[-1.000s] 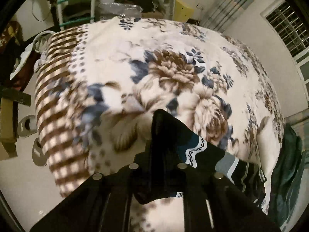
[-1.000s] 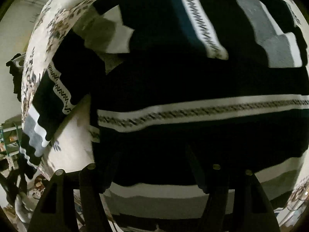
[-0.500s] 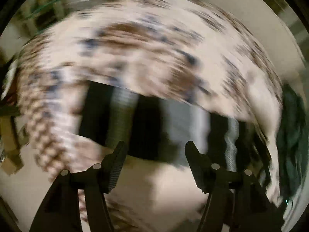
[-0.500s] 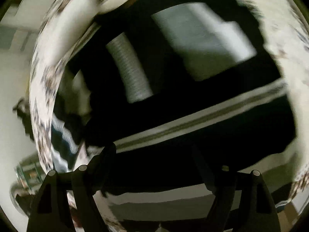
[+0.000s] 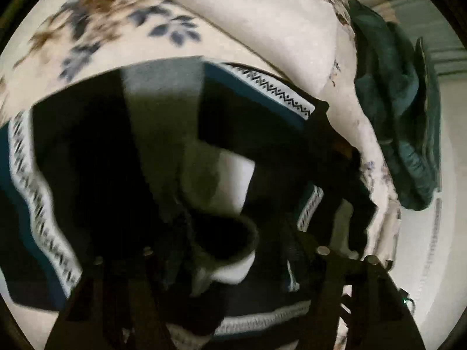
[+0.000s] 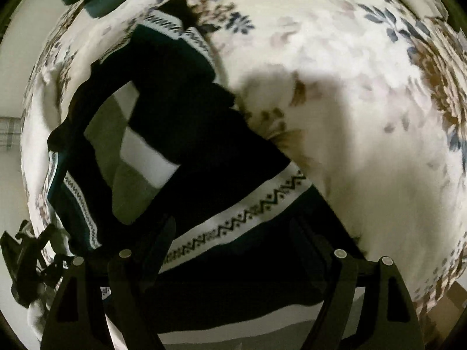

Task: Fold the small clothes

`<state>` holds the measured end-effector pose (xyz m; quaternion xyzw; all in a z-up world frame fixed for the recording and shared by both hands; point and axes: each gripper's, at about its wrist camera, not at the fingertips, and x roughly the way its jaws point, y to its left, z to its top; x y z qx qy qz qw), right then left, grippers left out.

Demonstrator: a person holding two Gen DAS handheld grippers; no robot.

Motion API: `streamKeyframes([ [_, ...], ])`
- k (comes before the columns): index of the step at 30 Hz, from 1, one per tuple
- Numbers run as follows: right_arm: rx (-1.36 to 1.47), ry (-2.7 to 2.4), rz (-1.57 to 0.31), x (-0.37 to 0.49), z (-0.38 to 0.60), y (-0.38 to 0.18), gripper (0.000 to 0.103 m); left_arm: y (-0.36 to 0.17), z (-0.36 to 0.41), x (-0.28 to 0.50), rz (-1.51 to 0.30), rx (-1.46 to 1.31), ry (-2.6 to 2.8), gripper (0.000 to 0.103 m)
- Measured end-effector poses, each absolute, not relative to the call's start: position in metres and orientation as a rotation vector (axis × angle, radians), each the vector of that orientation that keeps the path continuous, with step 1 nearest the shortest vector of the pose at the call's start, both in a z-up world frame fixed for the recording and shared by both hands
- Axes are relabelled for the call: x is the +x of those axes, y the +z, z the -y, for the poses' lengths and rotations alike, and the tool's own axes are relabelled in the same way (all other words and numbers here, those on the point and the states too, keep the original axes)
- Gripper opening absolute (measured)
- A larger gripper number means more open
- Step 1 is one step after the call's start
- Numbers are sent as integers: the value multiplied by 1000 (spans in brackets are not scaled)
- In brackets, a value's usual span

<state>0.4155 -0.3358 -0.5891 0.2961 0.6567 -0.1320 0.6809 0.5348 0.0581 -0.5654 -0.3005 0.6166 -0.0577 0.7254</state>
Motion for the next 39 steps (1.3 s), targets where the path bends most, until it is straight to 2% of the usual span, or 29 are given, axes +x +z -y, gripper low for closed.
streamKeyframes([
  [1,669,-295,-1476,415,336,-591,82,-562,-55,535,-1341,-647,-131,6],
  [7,701,-259,-1466,416,341,-593,82,-497,-88,519,-1131,-618,-83,5],
  [10,704,-237,-1457,420,340,-592,82,-486,-117,513,-1090,-612,-28,5],
  [14,635,-239,-1448,434,337,-597,82,-506,-141,509,-1119,-642,30,5],
  [18,379,-392,-1442,450,347,-608,77,-527,-150,502,-1146,-656,75,6],
  [22,489,-478,-1453,450,386,-619,77,-533,-144,495,-1149,-680,55,6],
  [30,446,-531,-1423,455,384,-607,75,-519,-130,498,-1106,-672,-16,6],
  [34,496,-552,-1444,454,389,-615,75,-521,-130,506,-1135,-688,-46,10],
  [36,457,-541,-1457,459,383,-614,75,-533,-140,502,-1197,-702,-1,19],
  [39,468,-510,-1475,466,370,-606,76,-540,-166,476,-1209,-737,77,44],
])
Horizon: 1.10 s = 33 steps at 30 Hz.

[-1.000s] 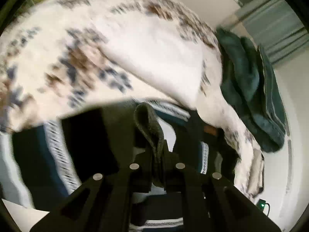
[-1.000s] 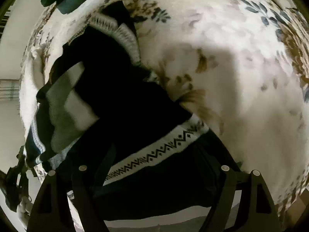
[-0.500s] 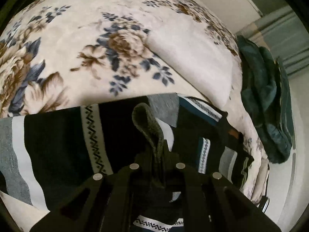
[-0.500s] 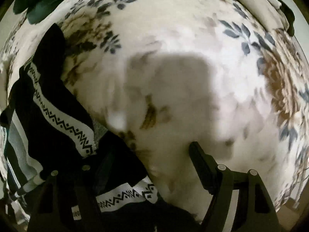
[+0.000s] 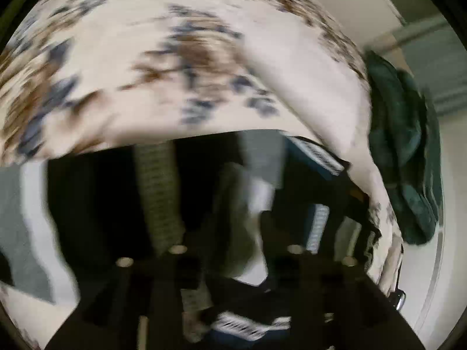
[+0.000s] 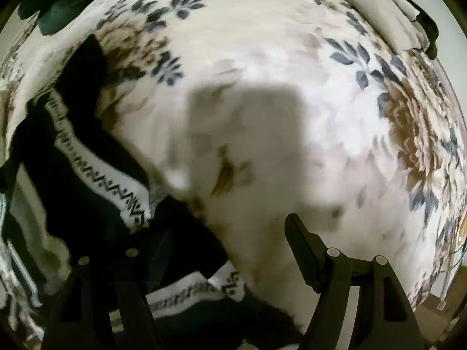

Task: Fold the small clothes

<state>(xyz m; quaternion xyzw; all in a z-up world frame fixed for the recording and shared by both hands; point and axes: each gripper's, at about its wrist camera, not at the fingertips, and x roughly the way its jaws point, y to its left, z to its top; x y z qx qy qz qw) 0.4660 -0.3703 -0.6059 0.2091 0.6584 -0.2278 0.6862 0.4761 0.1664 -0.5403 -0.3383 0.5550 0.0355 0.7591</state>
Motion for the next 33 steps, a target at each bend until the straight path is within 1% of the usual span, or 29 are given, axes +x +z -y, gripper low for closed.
streamKeyframes([
  [1,490,-500,-1473,465,368,-601,76,-540,-177,463,-1204,-768,101,56],
  [2,520,-483,-1467,464,364,-594,76,-538,-191,445,-1186,-817,120,57],
  [4,562,-436,-1463,462,357,-582,80,-532,-213,409,-1148,-906,158,58],
  [5,571,-417,-1459,461,350,-577,84,-529,-226,386,-1132,-947,192,59],
  [9,586,-257,-1470,455,293,-562,84,-528,-272,300,-1038,-1114,335,59],
  [13,551,-93,-1506,450,208,-566,84,-551,-320,229,-916,-1296,533,59],
  [16,499,-60,-1526,458,159,-578,84,-572,-343,209,-849,-1370,599,59],
  [18,480,-67,-1525,460,141,-583,84,-595,-362,205,-793,-1471,615,59],
  [21,441,-105,-1513,463,130,-593,84,-611,-381,202,-699,-1542,652,59],
  [22,435,-115,-1507,467,127,-593,84,-610,-387,203,-676,-1525,681,57],
  [23,419,-130,-1498,474,125,-594,84,-606,-391,207,-674,-1469,718,51],
  [24,398,-149,-1488,477,124,-593,84,-600,-393,214,-689,-1404,747,41],
  [25,381,-162,-1477,482,122,-591,84,-595,-394,221,-715,-1340,762,16],
  [26,361,-165,-1466,486,121,-590,84,-590,-396,228,-741,-1285,757,5],
  [28,315,-176,-1467,492,120,-589,84,-577,-396,238,-757,-1206,738,5],
  [29,294,-184,-1465,495,120,-589,87,-566,-393,245,-759,-1157,726,4],
  [30,280,-185,-1461,498,122,-587,95,-555,-389,252,-761,-1116,710,4],
  [31,268,-186,-1460,499,126,-586,99,-544,-386,257,-762,-1075,692,4],
  [32,238,-191,-1453,501,130,-584,103,-529,-380,267,-756,-1030,665,4],
  [33,215,-193,-1448,501,134,-582,103,-516,-373,273,-754,-985,637,4],
])
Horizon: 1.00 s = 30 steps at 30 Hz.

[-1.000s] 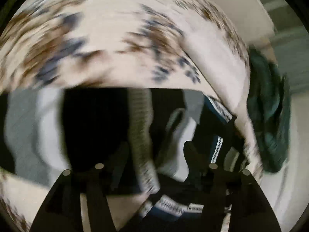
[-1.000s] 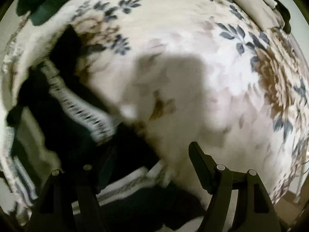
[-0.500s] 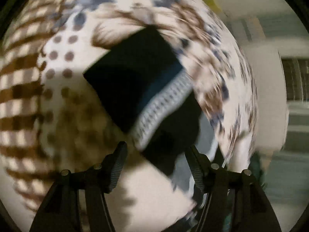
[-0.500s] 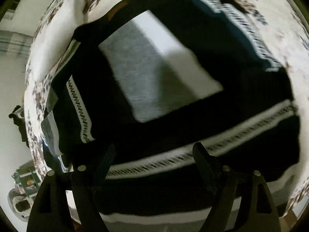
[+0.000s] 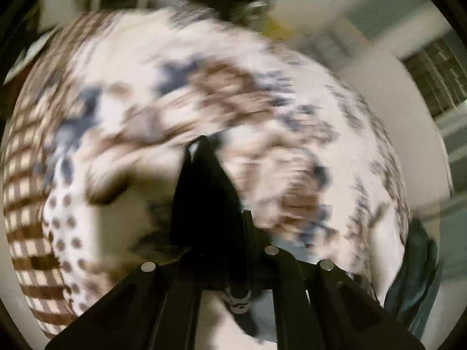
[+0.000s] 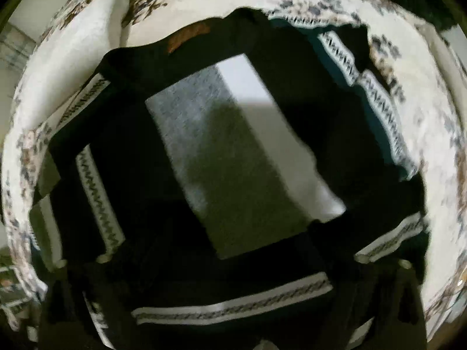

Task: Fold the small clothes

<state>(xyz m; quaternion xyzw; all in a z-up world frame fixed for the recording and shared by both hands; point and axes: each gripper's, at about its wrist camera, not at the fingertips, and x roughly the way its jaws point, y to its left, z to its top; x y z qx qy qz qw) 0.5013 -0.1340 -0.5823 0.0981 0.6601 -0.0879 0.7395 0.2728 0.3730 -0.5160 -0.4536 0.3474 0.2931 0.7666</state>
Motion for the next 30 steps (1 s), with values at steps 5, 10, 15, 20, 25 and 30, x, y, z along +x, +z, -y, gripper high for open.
streamKeyframes([
  [5,209,-138,-1452,506,164,-575,103,-447,-300,336,-764,-761,439,4],
  [10,291,-136,-1436,495,224,-556,103,-417,-177,407,-836,-593,214,4],
  [15,372,-155,-1441,481,305,-540,103,-426,-14,465,-927,-542,-33,4],
  [20,414,-193,-1443,468,392,-530,103,-455,132,494,-1035,-512,-258,5],
  [25,462,-213,-1462,463,453,-539,103,-490,221,500,-1190,-413,-288,9],
  [30,527,-176,-1465,462,482,-532,103,-483,224,483,-1148,-286,-181,61],
])
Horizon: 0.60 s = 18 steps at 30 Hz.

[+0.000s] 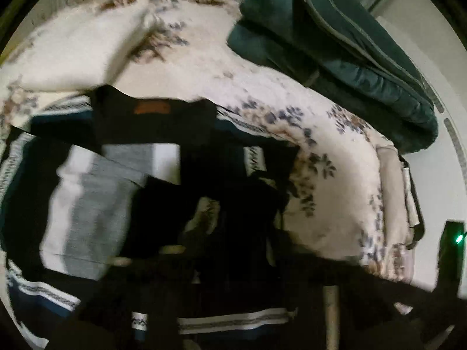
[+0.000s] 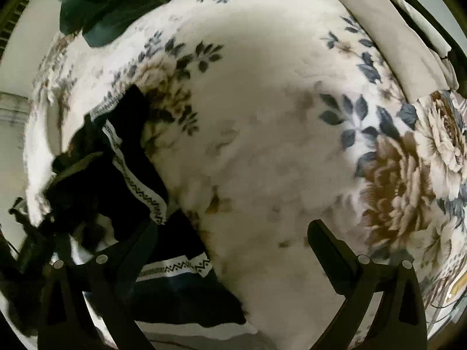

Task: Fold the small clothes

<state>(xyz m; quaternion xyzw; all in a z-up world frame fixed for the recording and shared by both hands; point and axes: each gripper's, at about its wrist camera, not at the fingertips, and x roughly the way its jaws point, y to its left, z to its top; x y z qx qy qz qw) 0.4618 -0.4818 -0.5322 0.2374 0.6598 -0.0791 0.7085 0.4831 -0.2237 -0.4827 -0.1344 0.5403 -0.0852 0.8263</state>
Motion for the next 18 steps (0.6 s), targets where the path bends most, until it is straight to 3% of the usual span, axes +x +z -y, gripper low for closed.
streamKeyframes([
  [1,547,-151,-1465,464,483,-528,103,-473,212,476,-1109,-267,-159,88],
  [2,562,-131,-1462,465,481,-524,103,-470,203,469,-1086,-250,-136,100],
  [7,632,98,-1428,489,438,-507,103,-458,116,437,-1045,-157,112,101],
  [11,512,158,-1506,530,379,-541,103,-478,47,405,-1111,-164,283,101],
  [13,464,134,-1543,544,364,-563,98,-493,17,393,-1170,-165,372,101],
  [14,446,145,-1569,550,356,-576,74,-498,11,392,-1177,-173,400,101],
  [15,414,161,-1594,554,347,-587,35,-502,-1,387,-1179,-189,431,101],
  [17,296,137,-1603,555,334,-595,12,-503,-21,381,-1162,-226,489,101],
  [18,271,132,-1569,553,332,-591,8,-502,-30,380,-1149,-248,511,101],
])
